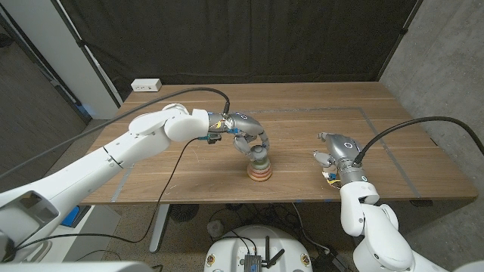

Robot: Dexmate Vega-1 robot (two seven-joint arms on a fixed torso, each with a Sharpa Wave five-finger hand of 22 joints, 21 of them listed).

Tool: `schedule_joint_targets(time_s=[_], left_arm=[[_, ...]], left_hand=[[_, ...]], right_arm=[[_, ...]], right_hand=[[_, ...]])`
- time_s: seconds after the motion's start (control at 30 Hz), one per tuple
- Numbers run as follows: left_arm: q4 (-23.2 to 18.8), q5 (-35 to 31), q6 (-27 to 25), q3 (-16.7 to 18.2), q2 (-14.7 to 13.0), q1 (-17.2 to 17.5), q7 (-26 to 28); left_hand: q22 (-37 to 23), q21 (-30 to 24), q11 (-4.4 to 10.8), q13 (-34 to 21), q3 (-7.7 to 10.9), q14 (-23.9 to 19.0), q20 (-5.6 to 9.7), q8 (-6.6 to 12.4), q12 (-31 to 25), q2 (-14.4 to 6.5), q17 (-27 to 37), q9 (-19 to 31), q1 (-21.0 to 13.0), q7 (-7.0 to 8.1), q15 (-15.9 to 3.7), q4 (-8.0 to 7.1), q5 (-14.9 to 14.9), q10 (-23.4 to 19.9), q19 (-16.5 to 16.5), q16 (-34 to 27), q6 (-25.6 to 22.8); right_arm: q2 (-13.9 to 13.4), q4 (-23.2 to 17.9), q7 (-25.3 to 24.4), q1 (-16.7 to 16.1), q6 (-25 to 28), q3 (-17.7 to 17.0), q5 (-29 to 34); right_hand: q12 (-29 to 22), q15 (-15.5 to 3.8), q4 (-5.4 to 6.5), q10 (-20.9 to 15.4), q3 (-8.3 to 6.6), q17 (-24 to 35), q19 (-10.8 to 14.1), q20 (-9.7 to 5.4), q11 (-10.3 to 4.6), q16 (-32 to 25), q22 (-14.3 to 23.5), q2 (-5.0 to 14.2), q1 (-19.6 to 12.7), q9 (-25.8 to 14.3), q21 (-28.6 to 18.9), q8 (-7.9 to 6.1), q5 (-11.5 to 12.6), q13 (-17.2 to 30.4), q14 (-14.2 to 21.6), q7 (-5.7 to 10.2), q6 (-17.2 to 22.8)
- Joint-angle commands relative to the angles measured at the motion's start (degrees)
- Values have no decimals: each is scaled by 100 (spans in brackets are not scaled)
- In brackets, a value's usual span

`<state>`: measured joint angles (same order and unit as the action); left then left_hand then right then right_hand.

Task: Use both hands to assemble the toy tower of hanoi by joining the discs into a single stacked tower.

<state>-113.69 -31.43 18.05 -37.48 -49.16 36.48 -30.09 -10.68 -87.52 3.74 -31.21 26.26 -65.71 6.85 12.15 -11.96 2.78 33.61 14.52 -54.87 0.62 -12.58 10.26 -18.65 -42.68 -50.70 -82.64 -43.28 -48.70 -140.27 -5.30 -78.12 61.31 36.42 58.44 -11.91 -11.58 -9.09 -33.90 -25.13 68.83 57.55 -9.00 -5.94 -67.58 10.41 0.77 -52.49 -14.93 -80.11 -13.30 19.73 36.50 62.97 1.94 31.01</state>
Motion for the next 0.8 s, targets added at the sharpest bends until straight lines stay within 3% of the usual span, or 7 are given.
schedule_joint_targets(time_s=[0.03,0.8], left_arm=[[158,-97,13,-145,170,-63,4],[165,-54,-130,-125,104,35,43]], left_hand=[[-12,-27,528,-137,110,-69,527,10,-1,-94,36,16,-103,-9,3,-55,-22,-552,-12,-3,-27],[-12,-34,537,-135,84,-60,527,14,0,-88,34,27,-124,-16,2,-61,-16,-575,-14,86,-58]], right_arm=[[-29,-28,-27,-43,26,-32,-68],[-122,-24,-94,-2,10,-60,-254]], right_hand=[[8,-110,-16,-35,-47,19,-25,-346,-8,7,10,52,15,-7,-25,19,45,30,40,-11,36],[15,-109,-11,-38,-62,38,-26,-347,-2,-10,10,62,30,-8,-24,17,55,29,50,4,49]])
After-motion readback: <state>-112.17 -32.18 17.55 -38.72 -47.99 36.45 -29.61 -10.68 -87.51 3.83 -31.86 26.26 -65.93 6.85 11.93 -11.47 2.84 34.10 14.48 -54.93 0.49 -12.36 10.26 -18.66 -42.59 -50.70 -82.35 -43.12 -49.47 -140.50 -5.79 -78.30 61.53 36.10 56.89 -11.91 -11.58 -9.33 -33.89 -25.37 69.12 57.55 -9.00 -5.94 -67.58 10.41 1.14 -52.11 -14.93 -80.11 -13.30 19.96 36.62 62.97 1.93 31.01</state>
